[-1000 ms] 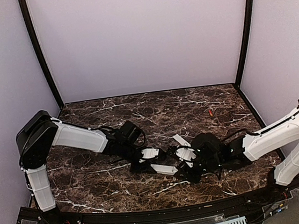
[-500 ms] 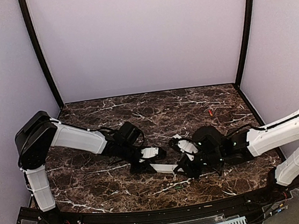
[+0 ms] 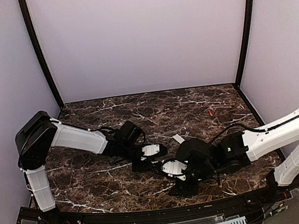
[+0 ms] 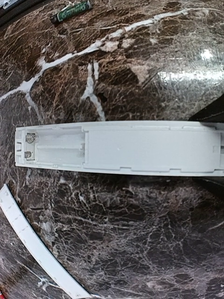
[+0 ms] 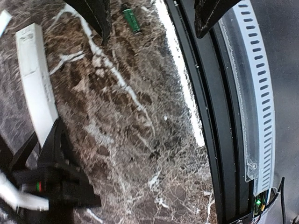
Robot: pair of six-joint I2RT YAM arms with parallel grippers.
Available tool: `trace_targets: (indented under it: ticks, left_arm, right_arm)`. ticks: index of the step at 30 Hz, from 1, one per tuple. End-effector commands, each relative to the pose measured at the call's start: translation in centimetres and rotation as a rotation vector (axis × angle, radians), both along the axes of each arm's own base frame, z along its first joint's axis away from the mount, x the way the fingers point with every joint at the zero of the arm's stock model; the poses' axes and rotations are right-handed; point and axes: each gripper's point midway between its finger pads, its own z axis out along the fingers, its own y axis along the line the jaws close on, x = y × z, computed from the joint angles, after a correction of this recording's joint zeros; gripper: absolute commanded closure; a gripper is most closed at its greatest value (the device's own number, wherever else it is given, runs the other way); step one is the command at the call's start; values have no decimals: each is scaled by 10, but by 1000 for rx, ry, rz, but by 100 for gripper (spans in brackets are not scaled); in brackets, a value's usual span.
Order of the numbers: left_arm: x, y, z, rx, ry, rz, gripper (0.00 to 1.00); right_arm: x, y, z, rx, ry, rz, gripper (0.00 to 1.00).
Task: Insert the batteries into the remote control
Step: Pick up the battery from the corner of the board.
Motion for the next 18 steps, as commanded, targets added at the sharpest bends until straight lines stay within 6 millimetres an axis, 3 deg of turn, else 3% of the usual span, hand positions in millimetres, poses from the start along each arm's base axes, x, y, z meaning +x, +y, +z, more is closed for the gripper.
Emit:
trace_targets:
  ticks: [1, 5, 7, 10, 15, 18]
  left_arm:
    - [27, 23, -20, 134, -65, 129, 81]
    - [29, 23, -23, 149, -63, 126, 80]
    - [29, 23, -23, 151, -65, 128, 80]
    - [29, 24, -24, 152, -64, 130, 80]
    - [27, 23, -24, 151, -59, 124, 80]
    - [26, 23, -24, 150, -54, 120, 80]
  right_arm:
    - [11, -4, 18, -155, -236, 261, 42]
    - [-6, -37, -13, -316, -191, 425, 43]
    - [-19, -41, -25, -328, -131, 475, 43]
    - [-15, -36, -42, -374, -107, 448, 44]
    - [-1, -18, -46, -338, -177, 404, 44]
    - [3, -18, -51, -342, -175, 389, 44]
